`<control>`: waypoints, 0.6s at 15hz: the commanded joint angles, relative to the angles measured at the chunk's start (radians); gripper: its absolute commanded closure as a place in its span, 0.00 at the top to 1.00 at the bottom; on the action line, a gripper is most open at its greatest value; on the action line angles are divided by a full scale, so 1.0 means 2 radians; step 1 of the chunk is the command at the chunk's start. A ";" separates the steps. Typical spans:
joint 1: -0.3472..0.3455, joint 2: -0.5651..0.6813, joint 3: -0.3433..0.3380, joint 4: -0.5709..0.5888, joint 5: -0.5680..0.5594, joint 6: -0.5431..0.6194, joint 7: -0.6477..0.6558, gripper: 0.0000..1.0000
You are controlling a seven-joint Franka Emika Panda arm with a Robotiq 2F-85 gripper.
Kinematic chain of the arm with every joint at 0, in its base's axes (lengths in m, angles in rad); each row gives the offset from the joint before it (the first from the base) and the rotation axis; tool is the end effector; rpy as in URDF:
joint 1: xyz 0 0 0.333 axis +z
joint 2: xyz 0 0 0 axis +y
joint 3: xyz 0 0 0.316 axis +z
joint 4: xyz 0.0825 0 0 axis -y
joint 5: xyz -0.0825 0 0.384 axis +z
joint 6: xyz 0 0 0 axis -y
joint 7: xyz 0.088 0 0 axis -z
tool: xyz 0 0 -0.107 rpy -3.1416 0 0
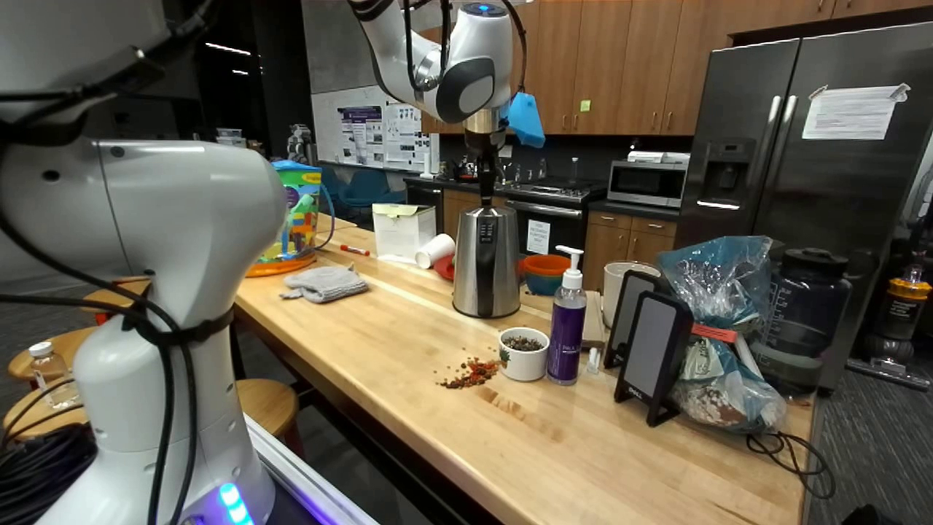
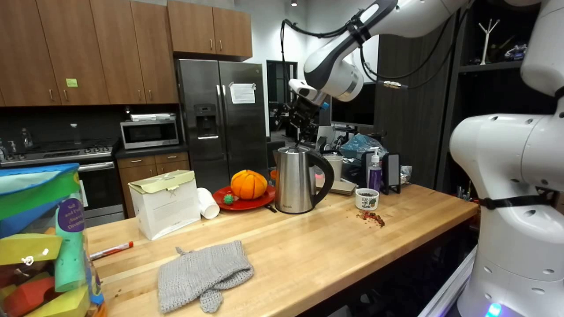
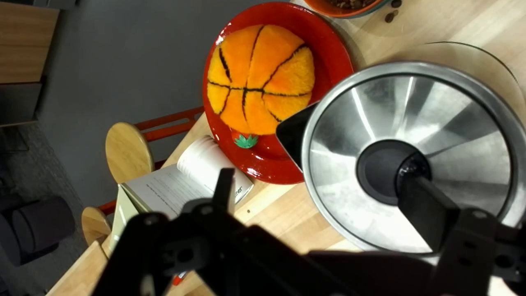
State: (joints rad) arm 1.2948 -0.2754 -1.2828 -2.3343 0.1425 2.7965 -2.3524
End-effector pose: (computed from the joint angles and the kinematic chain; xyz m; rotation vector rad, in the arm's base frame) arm 0.5377 -0.0194 0.4244 1.2506 2.3973 0.7248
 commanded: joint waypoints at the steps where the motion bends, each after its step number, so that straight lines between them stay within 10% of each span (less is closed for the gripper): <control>1: 0.011 -0.006 -0.013 0.010 0.005 -0.014 -0.007 1.00; 9: 0.028 -0.008 -0.033 0.016 0.011 -0.029 -0.008 1.00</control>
State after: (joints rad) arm 1.3201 -0.2763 -1.3178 -2.3251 0.1475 2.7667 -2.3523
